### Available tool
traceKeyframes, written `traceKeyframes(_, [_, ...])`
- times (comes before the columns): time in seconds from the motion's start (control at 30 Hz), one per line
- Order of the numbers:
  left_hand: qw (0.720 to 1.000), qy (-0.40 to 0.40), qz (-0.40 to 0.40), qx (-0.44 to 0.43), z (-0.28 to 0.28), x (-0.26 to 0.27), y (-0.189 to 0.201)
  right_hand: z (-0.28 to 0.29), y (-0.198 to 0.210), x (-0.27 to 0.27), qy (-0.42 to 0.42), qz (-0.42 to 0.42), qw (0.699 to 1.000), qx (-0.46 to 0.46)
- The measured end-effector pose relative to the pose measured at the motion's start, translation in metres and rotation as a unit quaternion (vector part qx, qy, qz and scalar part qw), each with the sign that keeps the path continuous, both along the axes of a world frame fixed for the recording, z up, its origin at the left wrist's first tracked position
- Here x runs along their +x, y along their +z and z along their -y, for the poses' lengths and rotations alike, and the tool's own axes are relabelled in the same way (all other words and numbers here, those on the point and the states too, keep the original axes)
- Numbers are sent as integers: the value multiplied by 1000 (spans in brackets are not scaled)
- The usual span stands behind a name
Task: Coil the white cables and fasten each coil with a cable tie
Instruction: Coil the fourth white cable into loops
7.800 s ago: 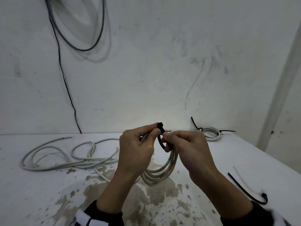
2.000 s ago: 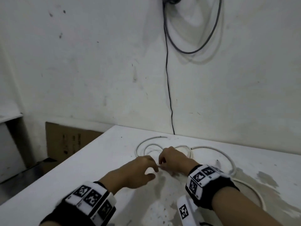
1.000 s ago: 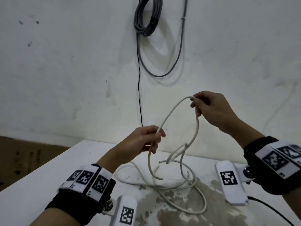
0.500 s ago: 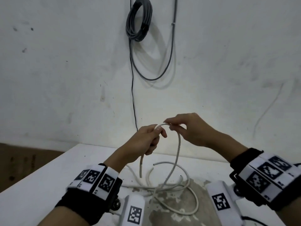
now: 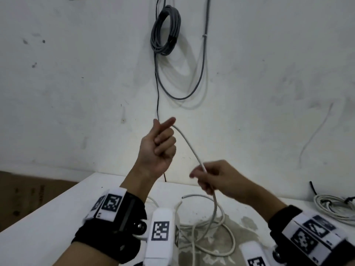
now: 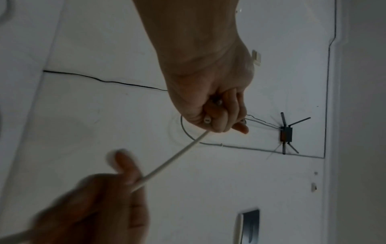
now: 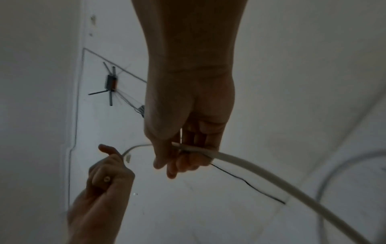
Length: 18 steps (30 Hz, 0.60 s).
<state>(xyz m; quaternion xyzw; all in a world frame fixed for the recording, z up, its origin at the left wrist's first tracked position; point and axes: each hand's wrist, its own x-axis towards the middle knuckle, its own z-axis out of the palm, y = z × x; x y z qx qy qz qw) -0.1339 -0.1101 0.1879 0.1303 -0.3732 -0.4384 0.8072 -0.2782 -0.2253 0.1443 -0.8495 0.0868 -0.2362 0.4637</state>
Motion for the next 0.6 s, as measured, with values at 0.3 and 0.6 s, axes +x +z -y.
traceKeyframes(0.3, [988,142,-44,-28,-8,6,7,8,-66,-23,-62,-122,990,42])
traceKeyframes(0.6, [693,330,617,174,18,-42,-50,-3,-38,-21,-60,21,909,-412])
